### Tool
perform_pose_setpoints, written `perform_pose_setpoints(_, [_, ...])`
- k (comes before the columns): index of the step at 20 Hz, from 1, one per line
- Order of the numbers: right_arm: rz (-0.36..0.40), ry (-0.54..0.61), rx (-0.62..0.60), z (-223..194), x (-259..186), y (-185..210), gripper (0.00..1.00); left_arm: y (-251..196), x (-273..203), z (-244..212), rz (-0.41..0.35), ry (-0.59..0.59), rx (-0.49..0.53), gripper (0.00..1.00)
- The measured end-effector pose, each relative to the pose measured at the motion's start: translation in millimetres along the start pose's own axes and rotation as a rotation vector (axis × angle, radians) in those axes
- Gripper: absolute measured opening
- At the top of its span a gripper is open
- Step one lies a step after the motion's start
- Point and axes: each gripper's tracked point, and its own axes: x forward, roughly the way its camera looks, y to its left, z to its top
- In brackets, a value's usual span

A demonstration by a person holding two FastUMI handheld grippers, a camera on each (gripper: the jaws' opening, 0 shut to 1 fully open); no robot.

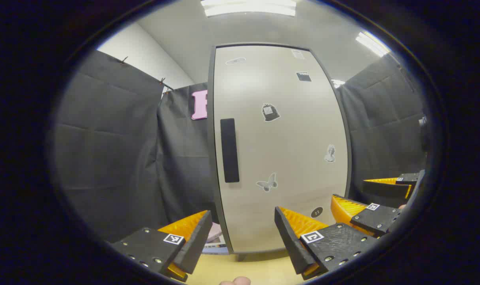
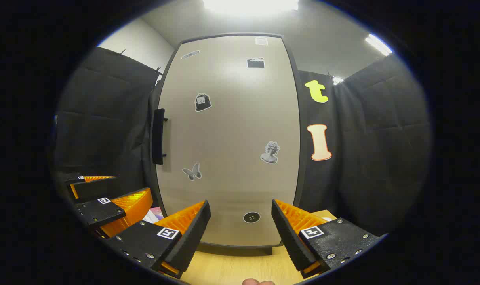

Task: Open the cabinet door with the right hand, grasp the bottle in the cabinet with the left hand and place it on the coaster, then close the cabinet door with the right hand.

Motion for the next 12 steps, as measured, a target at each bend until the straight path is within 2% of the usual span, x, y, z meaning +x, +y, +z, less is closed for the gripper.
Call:
perform_pose_setpoints(3, [-0.003, 0.000, -0.005, 2.8, 3.7, 0.3, 0.96, 0.8, 6.0, -4.2, -0.004, 0.016, -0.025, 0.91])
perform_pose_setpoints(4, [-0.001, 0.001, -0.007, 3.1, 5.2, 3.3, 0.96, 0.3, 8.1, -5.5, -0.004, 0.022, -0.044, 0.96])
perform_pose_setpoints(5, [-0.003, -0.001, -0.014, 3.3, 6.0, 5.4, 0.96, -1.6, 9.9, -7.6, -0.008, 0.027, -0.064, 0.96])
perform_pose_setpoints(6, [-0.002, -0.001, -0.021, 4.5, 6.7, 5.3, 0.96, -2.5, 10.3, -9.4, -0.007, 0.033, -0.076, 0.91])
perform_pose_setpoints(8, [0.001, -0.002, -0.023, 4.2, 9.6, 5.6, 0.96, -5.1, 11.6, -12.7, -0.011, 0.040, -0.089, 0.91])
perform_pose_setpoints(9, [0.001, -0.002, -0.018, 4.8, 10.5, 5.7, 0.96, -6.6, 12.3, -15.3, -0.015, 0.045, -0.089, 0.96])
perform_pose_setpoints(10, [0.002, 0.001, -0.014, 4.6, 11.2, 6.7, 0.96, -8.0, 13.1, -16.0, -0.019, 0.047, -0.090, 0.90])
perform_pose_setpoints(12, [0.002, 0.007, -0.010, 3.8, 10.1, 5.8, 0.95, -8.6, 15.0, -17.0, -0.018, 0.049, -0.096, 0.91])
